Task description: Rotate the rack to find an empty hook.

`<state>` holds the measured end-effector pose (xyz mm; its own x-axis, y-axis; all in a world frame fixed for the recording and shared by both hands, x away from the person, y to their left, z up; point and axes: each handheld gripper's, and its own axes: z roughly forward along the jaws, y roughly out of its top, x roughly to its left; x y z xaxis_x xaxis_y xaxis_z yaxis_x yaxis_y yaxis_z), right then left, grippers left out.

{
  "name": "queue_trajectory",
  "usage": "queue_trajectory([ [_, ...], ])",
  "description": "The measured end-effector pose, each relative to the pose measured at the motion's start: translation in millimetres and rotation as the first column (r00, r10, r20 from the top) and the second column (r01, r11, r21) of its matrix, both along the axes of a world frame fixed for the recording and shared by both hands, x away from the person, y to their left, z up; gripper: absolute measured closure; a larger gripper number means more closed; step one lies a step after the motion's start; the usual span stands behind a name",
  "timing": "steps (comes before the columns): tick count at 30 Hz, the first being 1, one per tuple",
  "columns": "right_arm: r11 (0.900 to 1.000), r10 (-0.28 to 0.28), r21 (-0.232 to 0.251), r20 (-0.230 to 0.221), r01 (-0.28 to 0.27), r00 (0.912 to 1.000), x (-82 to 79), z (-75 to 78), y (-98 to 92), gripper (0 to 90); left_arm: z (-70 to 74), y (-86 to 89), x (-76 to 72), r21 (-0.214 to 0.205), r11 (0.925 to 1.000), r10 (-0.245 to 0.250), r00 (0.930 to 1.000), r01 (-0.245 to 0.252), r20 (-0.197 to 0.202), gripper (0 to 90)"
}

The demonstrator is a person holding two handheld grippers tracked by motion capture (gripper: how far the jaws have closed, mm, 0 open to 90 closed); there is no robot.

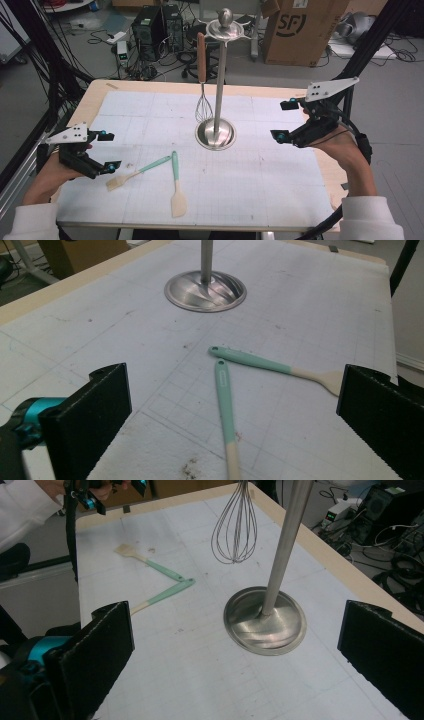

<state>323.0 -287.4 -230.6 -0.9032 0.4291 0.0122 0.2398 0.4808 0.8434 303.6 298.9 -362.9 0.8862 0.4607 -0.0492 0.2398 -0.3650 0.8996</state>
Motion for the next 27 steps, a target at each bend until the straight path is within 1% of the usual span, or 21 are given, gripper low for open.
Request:
queue_trajectory([
  [3,0.9988,-0.020,-0.045,0.004,0.020,0.9998,-1.9,-5.5,2.4,0.1,0.5,0.5,-0.4,-0.004,1.0000,0.009,1.0000,-0.009,0.001,1.7],
  [5,0.9983,-0.019,-0.056,0.002,0.019,0.9998,-3.1,-6.9,4.9,0.1,0.6,0.9,-0.7,-0.004,0.9999,0.010,0.9999,-0.010,0.002,1.7],
  [6,0.9979,-0.021,-0.062,0.013,0.021,0.9997,-3.3,-7.3,5.7,0.1,0.8,0.9,-1.3,-0.007,0.9999,0.011,0.9999,-0.011,0.001,1.7],
  [7,0.9980,-0.020,-0.059,-0.001,0.020,0.9998,-4.2,-7.8,7.5,0.1,1.1,1.3,-1.4,-0.006,1.0000,0.008,1.0000,-0.008,0.004,1.7],
  [8,0.9973,-0.025,-0.069,-0.002,0.025,0.9997,-4.5,-7.9,7.9,0.1,1.2,1.4,-1.6,-0.009,0.9999,0.009,0.9999,-0.009,0.005,1.7],
  [11,0.9967,-0.041,-0.071,-0.019,0.039,0.9990,-6.0,-8.8,7.3,0.1,1.4,1.5,-2.5,-0.007,0.9999,0.008,1.0000,-0.008,0.004,1.7],
  [12,0.9966,-0.045,-0.070,-0.014,0.044,0.9989,-6.5,-9.3,6.5,0.1,1.4,1.2,-2.7,-0.006,1.0000,0.006,1.0000,-0.006,0.004,1.7],
  [13,0.9979,-0.045,-0.047,-0.011,0.045,0.9989,-8.1,-10.2,4.6,0.1,1.2,1.0,-2.6,-0.005,1.0000,0.004,1.0000,-0.004,0.004,1.7],
  [14,0.9994,-0.033,-0.011,-0.017,0.033,0.9993,-9.0,-12.1,1.7,0.1,0.9,0.7,-2.5,-0.001,1.0000,0.001,1.0000,-0.001,0.002,1.7],
  [15,0.9992,-0.041,0.005,-0.026,0.041,0.9988,-10.6,-14.4,-1.3,0.1,0.3,0.3,-2.4,-0.001,1.0000,0.004,1.0000,-0.004,0.001,1.7],
  [17,0.9983,-0.056,0.015,-0.032,0.057,0.9979,-13.4,-20.6,-5.2,0.1,0.0,0.1,-1.8,0.002,1.0000,-0.001,1.0000,0.001,0.002,1.7],
  [18,0.9981,-0.058,0.019,-0.034,0.058,0.9978,-14.7,-23.9,-6.3,0.1,-0.1,-0.3,-1.9,-0.004,1.0000,0.001,1.0000,-0.001,0.001,1.7],
  [19,0.9980,-0.059,0.021,-0.029,0.060,0.9978,-15.4,-27.3,-6.8,0.1,0.1,-0.5,-2.3,-0.004,1.0000,0.003,1.0000,-0.003,-0.001,1.7],
  [22,0.9980,-0.057,0.025,-0.035,0.058,0.9978,-17.7,-36.7,-6.3,0.1,0.8,-1.2,-2.8,-0.005,1.0000,0.001,1.0000,-0.001,0.002,1.7],
  [24,0.9983,-0.053,0.025,-0.032,0.053,0.9981,-18.5,-42.5,-4.8,0.1,0.9,-1.4,-3.0,-0.004,1.0000,0.000,1.0000,0.000,0.002,1.7],
  [25,0.9985,-0.043,0.034,-0.021,0.044,0.9988,-17.9,-45.8,-4.5,0.1,0.8,-1.6,-3.0,-0.002,1.0000,0.000,1.0000,0.000,0.004,1.7],
  [26,0.9985,-0.039,0.038,-0.025,0.040,0.9989,-17.9,-49.1,-4.3,0.1,0.6,-1.7,-3.1,-0.002,1.0000,0.000,1.0000,0.000,0.002,1.7],
  [27,0.9981,-0.044,0.041,-0.022,0.045,0.9988,-17.6,-52.2,-4.7,0.1,0.4,-1.8,-3.0,0.000,1.0000,0.001,1.0000,-0.001,0.002,1.7],
])
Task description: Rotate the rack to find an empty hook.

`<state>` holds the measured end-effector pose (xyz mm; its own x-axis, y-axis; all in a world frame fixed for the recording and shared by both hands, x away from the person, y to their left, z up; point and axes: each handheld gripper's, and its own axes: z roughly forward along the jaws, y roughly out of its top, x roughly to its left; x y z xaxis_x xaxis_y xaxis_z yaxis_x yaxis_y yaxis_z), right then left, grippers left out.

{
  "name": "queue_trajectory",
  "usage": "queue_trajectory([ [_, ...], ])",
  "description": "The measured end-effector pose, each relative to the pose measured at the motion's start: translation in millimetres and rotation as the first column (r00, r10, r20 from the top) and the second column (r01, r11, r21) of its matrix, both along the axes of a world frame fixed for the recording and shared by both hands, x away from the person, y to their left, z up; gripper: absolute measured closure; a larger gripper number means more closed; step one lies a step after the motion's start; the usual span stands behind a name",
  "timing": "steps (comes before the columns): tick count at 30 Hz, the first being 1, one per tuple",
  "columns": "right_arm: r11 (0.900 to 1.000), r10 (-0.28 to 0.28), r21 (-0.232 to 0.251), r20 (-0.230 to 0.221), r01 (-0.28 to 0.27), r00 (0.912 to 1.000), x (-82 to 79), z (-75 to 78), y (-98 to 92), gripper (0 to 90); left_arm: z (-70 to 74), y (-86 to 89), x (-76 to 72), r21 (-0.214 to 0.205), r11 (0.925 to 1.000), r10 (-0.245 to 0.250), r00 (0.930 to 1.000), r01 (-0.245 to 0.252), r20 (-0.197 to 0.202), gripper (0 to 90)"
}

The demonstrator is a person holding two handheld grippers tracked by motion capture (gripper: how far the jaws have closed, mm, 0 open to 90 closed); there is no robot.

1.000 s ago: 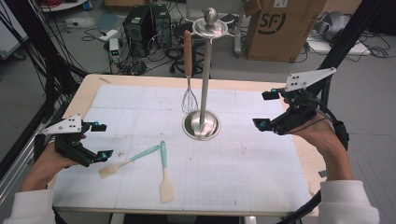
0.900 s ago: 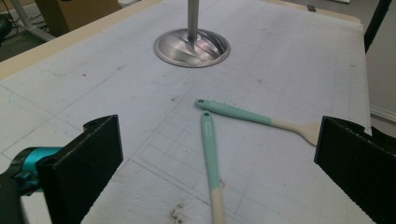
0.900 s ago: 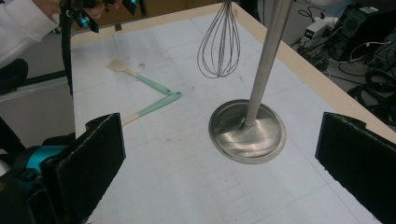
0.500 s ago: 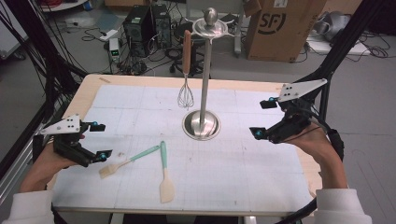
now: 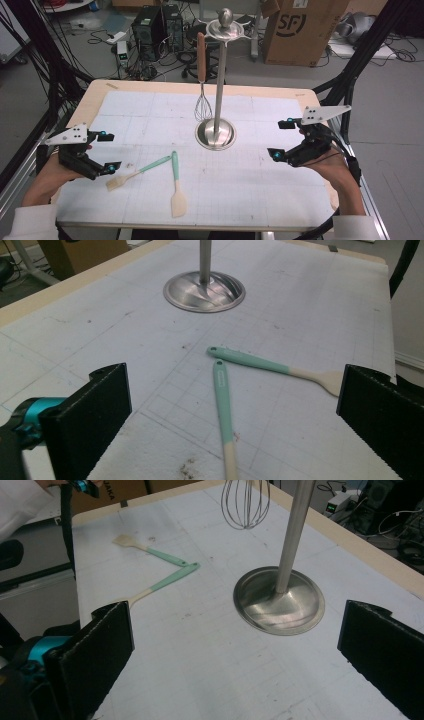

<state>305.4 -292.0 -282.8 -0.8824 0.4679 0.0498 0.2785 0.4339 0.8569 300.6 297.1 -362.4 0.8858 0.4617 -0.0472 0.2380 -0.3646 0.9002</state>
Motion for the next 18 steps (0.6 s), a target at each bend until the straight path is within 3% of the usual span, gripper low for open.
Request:
queue_trajectory([
  [10,0.9992,0.017,0.035,-0.002,-0.017,0.9999,-0.3,-29.9,1.0,0.1,-3.4,-0.1,-0.5,0.005,1.0000,0.004,1.0000,-0.004,-0.007,1.7],
  [18,0.9991,0.028,0.033,-0.021,-0.027,0.9994,2.9,-41.7,5.1,0.1,-4.2,0.1,-1.2,0.013,0.9999,0.005,0.9999,-0.004,-0.010,1.7],
])
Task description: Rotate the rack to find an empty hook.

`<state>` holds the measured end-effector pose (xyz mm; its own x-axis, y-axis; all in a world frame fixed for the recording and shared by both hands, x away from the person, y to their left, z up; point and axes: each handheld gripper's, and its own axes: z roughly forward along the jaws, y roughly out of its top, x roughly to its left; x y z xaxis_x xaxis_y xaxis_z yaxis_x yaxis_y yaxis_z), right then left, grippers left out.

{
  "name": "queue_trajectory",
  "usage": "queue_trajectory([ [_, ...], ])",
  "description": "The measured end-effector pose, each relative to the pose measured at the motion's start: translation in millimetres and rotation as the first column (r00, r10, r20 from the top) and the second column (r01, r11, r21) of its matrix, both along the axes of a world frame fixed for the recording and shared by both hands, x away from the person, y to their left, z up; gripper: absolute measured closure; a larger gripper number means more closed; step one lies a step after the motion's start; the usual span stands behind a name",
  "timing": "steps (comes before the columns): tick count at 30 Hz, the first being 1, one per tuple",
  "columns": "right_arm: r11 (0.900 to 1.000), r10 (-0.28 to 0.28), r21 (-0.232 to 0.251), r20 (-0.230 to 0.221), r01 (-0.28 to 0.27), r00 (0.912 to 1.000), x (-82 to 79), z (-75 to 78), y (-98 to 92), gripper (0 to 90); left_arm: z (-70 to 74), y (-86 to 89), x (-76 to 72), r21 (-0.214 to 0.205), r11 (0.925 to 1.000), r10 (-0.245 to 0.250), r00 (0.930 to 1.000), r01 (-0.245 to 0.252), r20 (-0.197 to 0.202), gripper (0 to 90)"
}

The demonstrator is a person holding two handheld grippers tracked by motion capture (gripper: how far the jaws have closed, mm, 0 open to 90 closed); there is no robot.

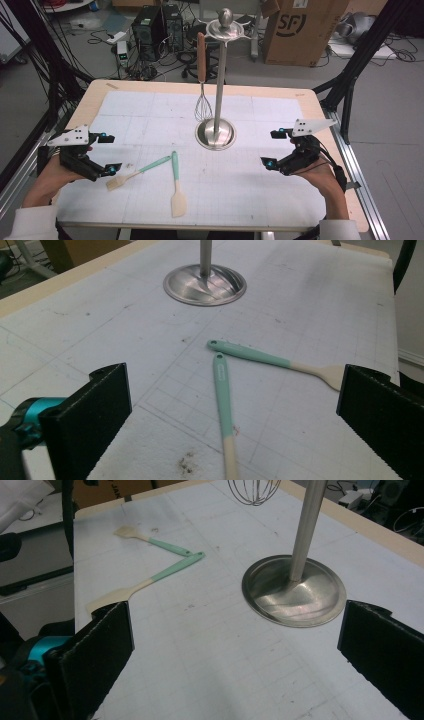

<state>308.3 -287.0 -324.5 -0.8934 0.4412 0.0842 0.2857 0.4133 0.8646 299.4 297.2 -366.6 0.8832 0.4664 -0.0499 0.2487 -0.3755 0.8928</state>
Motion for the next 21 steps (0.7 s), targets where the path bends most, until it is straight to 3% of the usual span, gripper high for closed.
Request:
queue_trajectory([
  [21,0.9999,0.009,0.005,0.003,-0.009,1.0000,-0.6,3.5,0.2,0.1,1.3,1.7,-0.7,-0.010,1.0000,0.002,1.0000,-0.002,0.005,1.7],
])
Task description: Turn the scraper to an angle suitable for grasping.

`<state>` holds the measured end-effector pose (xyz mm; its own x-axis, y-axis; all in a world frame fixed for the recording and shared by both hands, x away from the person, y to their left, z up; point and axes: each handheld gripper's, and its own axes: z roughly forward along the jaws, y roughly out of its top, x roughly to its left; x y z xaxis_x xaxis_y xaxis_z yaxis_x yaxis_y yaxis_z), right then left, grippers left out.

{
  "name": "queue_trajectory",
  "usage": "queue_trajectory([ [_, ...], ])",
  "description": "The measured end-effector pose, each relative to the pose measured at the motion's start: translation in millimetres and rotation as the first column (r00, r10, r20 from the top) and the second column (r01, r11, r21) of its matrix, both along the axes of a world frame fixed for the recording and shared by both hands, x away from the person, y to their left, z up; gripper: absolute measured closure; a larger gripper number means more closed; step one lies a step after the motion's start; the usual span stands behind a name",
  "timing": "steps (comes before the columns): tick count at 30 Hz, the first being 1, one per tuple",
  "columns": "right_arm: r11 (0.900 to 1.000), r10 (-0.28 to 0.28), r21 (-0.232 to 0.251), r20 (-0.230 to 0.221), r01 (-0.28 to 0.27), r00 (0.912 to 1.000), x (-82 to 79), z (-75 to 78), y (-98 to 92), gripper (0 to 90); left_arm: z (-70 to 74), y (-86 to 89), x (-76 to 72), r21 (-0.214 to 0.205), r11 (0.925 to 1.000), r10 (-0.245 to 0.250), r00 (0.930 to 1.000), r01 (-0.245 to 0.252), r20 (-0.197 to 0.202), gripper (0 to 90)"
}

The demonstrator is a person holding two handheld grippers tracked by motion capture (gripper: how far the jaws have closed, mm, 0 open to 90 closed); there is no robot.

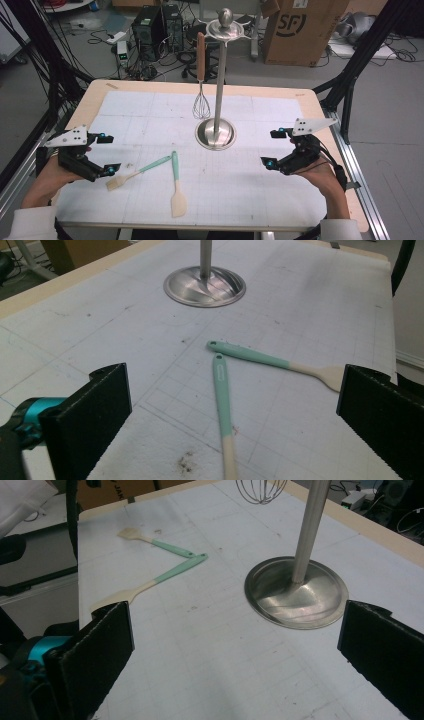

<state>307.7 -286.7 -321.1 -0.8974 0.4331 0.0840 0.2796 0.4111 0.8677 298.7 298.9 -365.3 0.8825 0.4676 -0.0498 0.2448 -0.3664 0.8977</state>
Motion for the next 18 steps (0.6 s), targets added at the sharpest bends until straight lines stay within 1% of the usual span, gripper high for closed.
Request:
queue_trajectory([
  [3,1.0000,-0.002,-0.008,0.001,0.002,1.0000,-0.4,1.1,-0.7,0.1,-0.5,-0.6,0.7,0.000,1.0000,-0.004,1.0000,0.004,-0.003,1.7],
  [6,1.0000,-0.004,-0.005,0.003,0.004,1.0000,-0.5,3.4,-2.0,0.1,-1.0,-1.1,1.1,0.003,1.0000,-0.001,1.0000,0.001,-0.005,1.7],
  [11,1.0000,-0.006,-0.007,0.008,0.006,1.0000,-0.5,5.8,-2.6,0.1,0.6,-1.1,-0.8,0.003,1.0000,0.001,1.0000,-0.001,0.004,1.7],
  [13,0.9999,-0.009,-0.009,0.006,0.009,0.9999,-1.4,6.0,-2.7,0.1,0.7,-2.3,-1.8,0.007,1.0000,-0.001,1.0000,0.001,0.008,1.7],
  [15,0.9999,-0.007,-0.008,0.010,0.008,0.9999,-2.0,5.4,-2.6,0.1,1.2,-3.7,-1.9,0.020,0.9998,-0.003,0.9999,0.003,0.013,1.7],
  [18,1.0000,-0.007,-0.005,0.012,0.007,0.9999,-3.5,3.9,-3.4,0.1,1.8,-7.6,-2.9,0.023,0.9997,-0.010,0.9998,0.010,0.015,1.7],
])
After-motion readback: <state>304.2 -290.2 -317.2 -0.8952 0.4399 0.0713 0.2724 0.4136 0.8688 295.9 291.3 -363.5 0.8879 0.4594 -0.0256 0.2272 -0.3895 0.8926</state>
